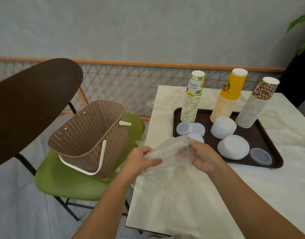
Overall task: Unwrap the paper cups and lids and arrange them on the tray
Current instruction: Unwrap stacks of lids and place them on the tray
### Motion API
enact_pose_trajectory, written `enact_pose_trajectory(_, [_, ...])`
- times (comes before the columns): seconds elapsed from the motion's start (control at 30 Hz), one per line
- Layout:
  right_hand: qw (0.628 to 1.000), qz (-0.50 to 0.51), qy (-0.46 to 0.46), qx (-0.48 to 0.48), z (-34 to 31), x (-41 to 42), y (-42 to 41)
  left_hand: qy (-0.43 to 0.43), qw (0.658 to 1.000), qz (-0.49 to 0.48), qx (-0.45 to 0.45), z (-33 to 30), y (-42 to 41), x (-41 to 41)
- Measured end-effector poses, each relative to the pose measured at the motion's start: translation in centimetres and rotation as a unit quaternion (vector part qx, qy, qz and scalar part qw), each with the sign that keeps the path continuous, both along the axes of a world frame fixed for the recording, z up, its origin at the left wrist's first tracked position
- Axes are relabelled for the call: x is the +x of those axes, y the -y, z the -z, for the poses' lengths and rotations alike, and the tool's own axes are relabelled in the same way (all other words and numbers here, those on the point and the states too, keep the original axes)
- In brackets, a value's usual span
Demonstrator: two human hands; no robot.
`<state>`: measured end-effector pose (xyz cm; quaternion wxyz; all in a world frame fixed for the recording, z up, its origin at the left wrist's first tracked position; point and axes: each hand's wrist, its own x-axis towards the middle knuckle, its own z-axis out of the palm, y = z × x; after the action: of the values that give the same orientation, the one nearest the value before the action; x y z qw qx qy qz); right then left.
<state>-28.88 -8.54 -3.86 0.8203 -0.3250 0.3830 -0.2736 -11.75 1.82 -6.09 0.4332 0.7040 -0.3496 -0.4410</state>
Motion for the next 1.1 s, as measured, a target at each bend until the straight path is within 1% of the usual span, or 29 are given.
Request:
enact_pose_trajectory(0.03, [1.0, 0.014, 0.013, 0.014, 0.2, -0.1, 0.1, 0.032, 0.999, 0.0, 0.003, 0.5, -0.1, 0.3])
enact_pose_trajectory(0.07, [0.999, 0.019, 0.023, 0.018, 0.3, -0.1, 0.2, 0.045, 0.999, -0.007, 0.006, 0.9, 0.0, 0.6])
enact_pose_trajectory(0.1, [1.0, 0.01, 0.024, 0.005, 0.5, -0.1, 0.1, 0.036, 0.999, -0.024, 0.008, 1.3, 0.1, 0.7])
enact_pose_trajectory(0.13, [1.0, -0.011, 0.011, -0.023, 0.8, 0.0, 0.0, 0.002, 0.999, -0.047, 0.01, 1.7, 0.2, 0.6])
enact_pose_trajectory(0.2, [0.99, -0.067, -0.061, -0.104, 1.5, 0.2, -0.5, -0.124, 0.987, -0.099, 0.005, 2.2, 0.5, 0.1])
enact_pose_trajectory(0.27, [0.961, -0.104, -0.166, -0.193, 2.2, 0.3, -1.0, -0.251, 0.955, -0.156, -0.002, 2.7, 0.8, -0.3])
enact_pose_trajectory(0.33, [0.929, -0.111, -0.25, -0.251, 3.0, 0.3, -1.1, -0.314, 0.929, -0.193, 0.001, 3.4, 0.9, -0.2])
enact_pose_trajectory(0.37, [0.922, -0.112, -0.266, -0.257, 3.3, 0.2, -1.2, -0.333, 0.92, -0.205, 0.006, 3.6, 1.0, -0.2])
enact_pose_trajectory(0.4, [0.925, -0.117, -0.264, -0.248, 3.6, 0.1, -1.2, -0.347, 0.914, -0.212, 0.014, 3.6, 1.0, -0.1])
enact_pose_trajectory(0.47, [0.948, -0.123, -0.23, -0.185, 4.1, -0.1, -1.2, -0.379, 0.898, -0.22, 0.041, 3.4, 0.9, 0.0])
enact_pose_trajectory(0.57, [0.985, -0.073, -0.151, -0.034, 4.6, -0.4, -1.1, -0.436, 0.869, -0.227, 0.051, 4.0, 1.0, 0.4])
enact_pose_trajectory(0.63, [0.993, -0.023, -0.08, 0.081, 4.9, -0.6, -1.0, -0.463, 0.854, -0.234, 0.045, 4.0, 0.9, 0.4])
enact_pose_trajectory(0.67, [0.991, -0.012, -0.051, 0.121, 4.9, -0.7, -1.0, -0.451, 0.862, -0.23, 0.041, 4.0, 0.8, 0.2])
enact_pose_trajectory(0.7, [0.989, -0.012, -0.03, 0.144, 4.9, -0.7, -1.1, -0.42, 0.881, -0.216, 0.036, 3.9, 0.6, 0.1])
enact_pose_trajectory(0.77, [0.986, -0.016, 0.001, 0.167, 5.1, -0.7, -1.1, -0.295, 0.941, -0.16, 0.033, 4.4, 0.1, -0.1])
enact_pose_trajectory(0.8, [0.984, -0.013, 0.01, 0.175, 5.2, -0.7, -1.1, -0.232, 0.962, -0.139, 0.033, 4.6, -0.1, -0.2])
enact_pose_trajectory(0.87, [0.984, -0.011, 0.008, 0.178, 5.3, -0.7, -1.1, -0.142, 0.983, -0.114, 0.028, 4.7, -0.5, -0.4])
enact_pose_trajectory(0.93, [0.985, -0.013, 0.012, 0.172, 5.3, -0.5, -1.3, -0.053, 0.994, -0.093, 0.019, 4.8, -0.5, -0.5])
enact_pose_trajectory(0.97, [0.985, -0.006, 0.015, 0.171, 5.5, -0.3, -1.3, 0.024, 0.997, -0.068, 0.019, 4.7, -0.4, -0.6])
enact_pose_trajectory(1.0, [0.985, 0.001, 0.027, 0.17, 5.6, -0.1, -1.4, 0.123, 0.992, -0.038, 0.016, 4.8, -0.3, -0.7])
enact_pose_trajectory(1.03, [0.986, 0.006, 0.031, 0.164, 5.8, 0.1, -1.4, 0.219, 0.976, -0.006, 0.008, 4.8, -0.3, -0.8])
enact_pose_trajectory(1.07, [0.987, 0.003, 0.04, 0.154, 5.7, 0.5, -1.6, 0.289, 0.957, 0.017, -0.015, 4.7, -0.2, -0.9])
enact_pose_trajectory(1.1, [0.99, -0.006, 0.042, 0.134, 5.7, 0.8, -1.6, 0.331, 0.942, 0.039, -0.035, 4.5, -0.1, -1.0])
